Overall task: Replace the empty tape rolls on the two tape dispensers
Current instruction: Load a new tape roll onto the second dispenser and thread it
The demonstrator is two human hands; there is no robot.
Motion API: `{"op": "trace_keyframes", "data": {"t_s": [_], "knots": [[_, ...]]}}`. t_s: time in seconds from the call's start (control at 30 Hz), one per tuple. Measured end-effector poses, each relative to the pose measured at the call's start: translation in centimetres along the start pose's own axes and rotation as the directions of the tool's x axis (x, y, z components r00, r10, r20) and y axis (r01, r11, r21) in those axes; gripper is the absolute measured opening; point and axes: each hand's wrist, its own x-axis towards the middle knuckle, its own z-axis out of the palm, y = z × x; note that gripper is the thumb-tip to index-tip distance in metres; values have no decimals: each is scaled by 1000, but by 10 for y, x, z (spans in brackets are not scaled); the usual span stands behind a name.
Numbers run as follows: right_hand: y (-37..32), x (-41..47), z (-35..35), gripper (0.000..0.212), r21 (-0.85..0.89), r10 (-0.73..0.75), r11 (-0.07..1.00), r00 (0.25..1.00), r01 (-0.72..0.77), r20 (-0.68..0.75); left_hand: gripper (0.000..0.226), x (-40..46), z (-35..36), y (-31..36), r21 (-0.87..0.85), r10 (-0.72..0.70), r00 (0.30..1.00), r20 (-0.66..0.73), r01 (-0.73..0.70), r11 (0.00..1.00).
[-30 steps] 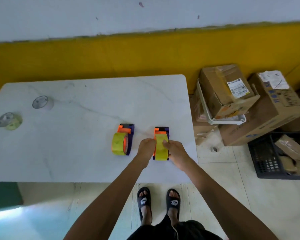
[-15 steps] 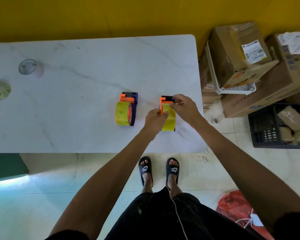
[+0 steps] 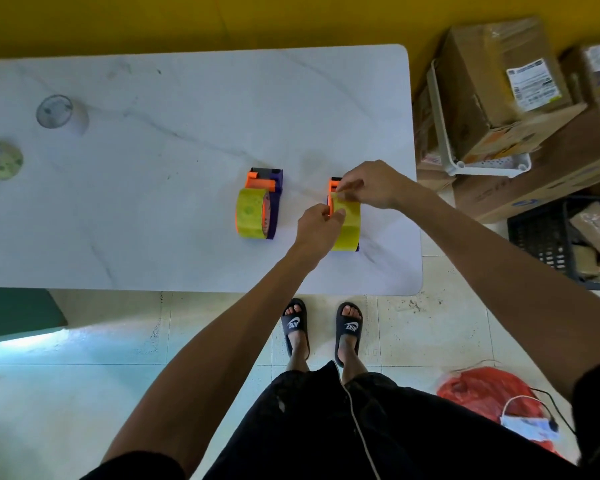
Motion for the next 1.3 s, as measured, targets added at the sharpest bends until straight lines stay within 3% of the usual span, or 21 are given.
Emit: {"op": "trace_keyframes", "data": {"t_s": [0.13, 0.47, 0.7, 0.87, 1.13, 1.3], "knots": [[11, 10, 7, 21, -91, -6, 996, 998, 0, -70, 37, 0, 0, -1, 58, 40, 999, 1, -40, 998], [31, 30, 17, 27, -188, 78, 978, 993, -93, -85, 40, -5, 3, -5, 198, 153, 988, -14, -147, 969], [33, 36, 18, 21, -269, 55, 961, 998, -60, -25, 46, 1, 6, 4, 160, 61, 998, -22, -57, 986], [31, 41, 20, 16, -398, 30, 917, 1000, -25, 8, 43, 4, 11, 1, 258, 71, 997, -13, -65, 964], [38, 51, 24, 9, -396, -17, 918, 1000, 8, -17, 64, 3, 8, 8, 424, 86, 993, -85, -42, 905], [46, 53, 24, 10, -357, 2, 934, 998, -25, -66, 63, 0, 9, 12, 499, 75, 993, -89, -21, 867]]}}
